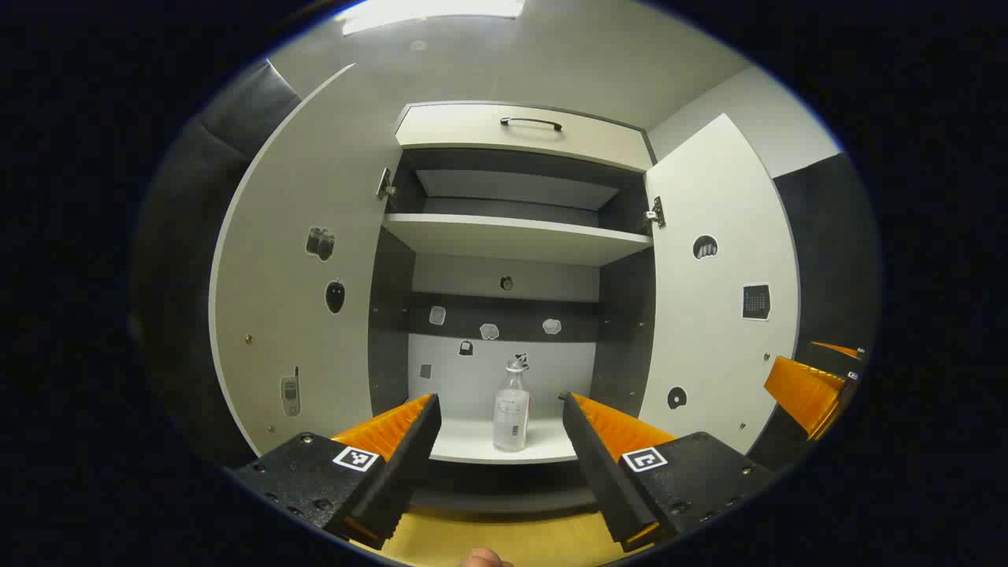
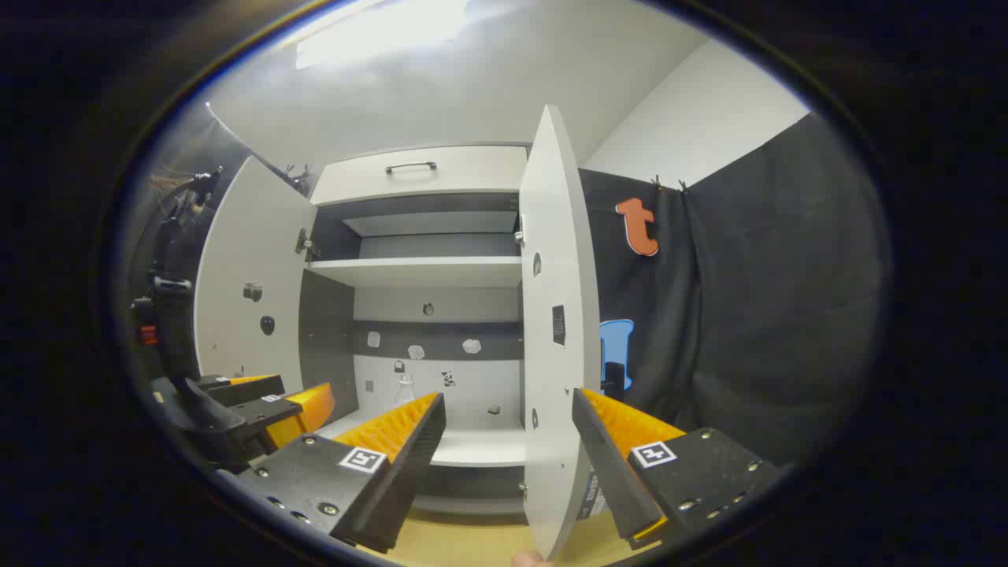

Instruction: Grasp the bottle in the cabinet with the left hand and place it on the coaster, then close the right door with the right hand and the left door with the left hand.

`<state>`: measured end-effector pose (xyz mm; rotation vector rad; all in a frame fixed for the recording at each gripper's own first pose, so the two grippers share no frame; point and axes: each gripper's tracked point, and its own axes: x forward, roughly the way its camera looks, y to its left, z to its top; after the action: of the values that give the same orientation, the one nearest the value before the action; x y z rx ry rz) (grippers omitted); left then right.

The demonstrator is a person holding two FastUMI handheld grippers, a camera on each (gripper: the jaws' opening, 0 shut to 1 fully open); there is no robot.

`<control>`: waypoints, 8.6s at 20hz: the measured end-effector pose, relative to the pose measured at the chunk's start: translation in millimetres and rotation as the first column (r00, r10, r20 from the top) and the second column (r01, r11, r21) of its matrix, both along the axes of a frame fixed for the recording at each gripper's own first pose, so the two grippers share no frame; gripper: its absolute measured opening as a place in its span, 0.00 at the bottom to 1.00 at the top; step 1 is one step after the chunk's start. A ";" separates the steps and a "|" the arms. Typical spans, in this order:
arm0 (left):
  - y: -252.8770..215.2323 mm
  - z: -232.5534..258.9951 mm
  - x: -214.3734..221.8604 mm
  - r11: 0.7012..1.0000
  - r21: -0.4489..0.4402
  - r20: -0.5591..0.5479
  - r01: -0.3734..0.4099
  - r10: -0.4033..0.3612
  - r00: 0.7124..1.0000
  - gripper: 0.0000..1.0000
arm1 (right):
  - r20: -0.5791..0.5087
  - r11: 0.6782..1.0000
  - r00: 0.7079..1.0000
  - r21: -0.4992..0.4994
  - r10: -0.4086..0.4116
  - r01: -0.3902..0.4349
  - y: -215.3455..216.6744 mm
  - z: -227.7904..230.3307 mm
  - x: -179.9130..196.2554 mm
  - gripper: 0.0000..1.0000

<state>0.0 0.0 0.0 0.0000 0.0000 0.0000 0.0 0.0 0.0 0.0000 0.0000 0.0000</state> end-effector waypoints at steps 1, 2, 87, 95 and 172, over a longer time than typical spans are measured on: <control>0.4 -0.2 -0.4 1.000 -0.001 0.000 0.000 0.000 1.000 0.96 | -0.001 1.000 1.000 0.000 0.000 0.000 -0.1 -0.6 -0.1 0.94; 0.9 0.3 -1.0 1.000 -0.003 0.001 0.000 0.000 1.000 0.96 | -0.002 1.000 1.000 0.001 0.000 0.000 -0.1 -0.5 -0.2 0.94; -26.2 -161.9 94.5 0.953 -0.137 -0.256 0.269 -0.297 0.920 0.76 | 0.040 0.999 0.999 -0.024 0.028 -0.027 -11.6 0.0 -16.3 0.97; -11.4 -262.1 7.6 0.948 -0.222 -0.423 0.230 -0.305 0.853 0.77 | 0.045 0.998 0.997 -0.023 0.067 -0.066 -17.0 1.5 -22.0 0.94; -25.5 -302.6 -108.3 0.989 -0.085 -0.555 0.117 -0.145 0.819 0.81 | 0.018 0.989 0.989 -0.029 0.149 -0.148 -29.9 -12.2 -20.6 0.97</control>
<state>-108.3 -25.5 -302.6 -0.0480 0.5949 -0.1398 -20.6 -29.9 -12.2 -0.0273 -0.0205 0.1492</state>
